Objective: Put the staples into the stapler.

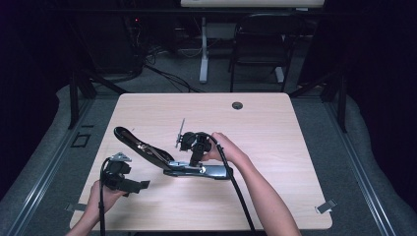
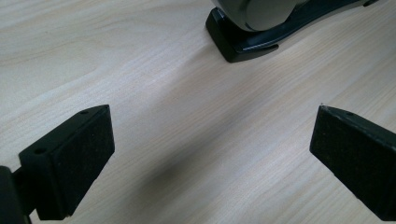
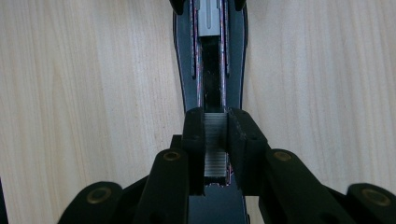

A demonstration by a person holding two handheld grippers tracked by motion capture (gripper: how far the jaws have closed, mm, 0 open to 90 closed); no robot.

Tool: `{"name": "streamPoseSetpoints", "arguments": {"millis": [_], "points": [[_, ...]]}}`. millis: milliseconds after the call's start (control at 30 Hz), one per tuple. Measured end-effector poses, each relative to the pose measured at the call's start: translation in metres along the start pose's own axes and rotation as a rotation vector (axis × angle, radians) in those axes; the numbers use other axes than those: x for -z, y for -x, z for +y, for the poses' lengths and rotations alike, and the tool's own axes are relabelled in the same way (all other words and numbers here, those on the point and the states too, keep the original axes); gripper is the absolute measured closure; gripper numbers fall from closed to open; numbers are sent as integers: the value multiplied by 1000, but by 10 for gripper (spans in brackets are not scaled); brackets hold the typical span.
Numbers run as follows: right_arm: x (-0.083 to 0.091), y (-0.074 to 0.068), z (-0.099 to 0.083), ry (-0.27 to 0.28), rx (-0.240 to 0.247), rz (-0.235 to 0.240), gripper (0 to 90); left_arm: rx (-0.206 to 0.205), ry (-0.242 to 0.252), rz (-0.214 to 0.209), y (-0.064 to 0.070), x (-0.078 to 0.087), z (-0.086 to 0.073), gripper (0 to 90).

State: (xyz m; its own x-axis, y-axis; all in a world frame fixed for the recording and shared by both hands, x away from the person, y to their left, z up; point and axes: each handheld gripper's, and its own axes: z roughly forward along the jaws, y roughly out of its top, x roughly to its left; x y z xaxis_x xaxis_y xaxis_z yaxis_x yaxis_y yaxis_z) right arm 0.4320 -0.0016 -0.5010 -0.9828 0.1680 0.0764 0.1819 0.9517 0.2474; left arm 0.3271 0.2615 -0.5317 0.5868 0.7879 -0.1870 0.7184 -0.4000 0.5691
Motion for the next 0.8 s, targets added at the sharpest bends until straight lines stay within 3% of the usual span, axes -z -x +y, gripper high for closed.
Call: {"name": "streamPoseSetpoints", "arguments": {"millis": [800], "points": [[-2,-4,4,-17,24,-22,773,-2,-1,4,0,1,0,0]]}}
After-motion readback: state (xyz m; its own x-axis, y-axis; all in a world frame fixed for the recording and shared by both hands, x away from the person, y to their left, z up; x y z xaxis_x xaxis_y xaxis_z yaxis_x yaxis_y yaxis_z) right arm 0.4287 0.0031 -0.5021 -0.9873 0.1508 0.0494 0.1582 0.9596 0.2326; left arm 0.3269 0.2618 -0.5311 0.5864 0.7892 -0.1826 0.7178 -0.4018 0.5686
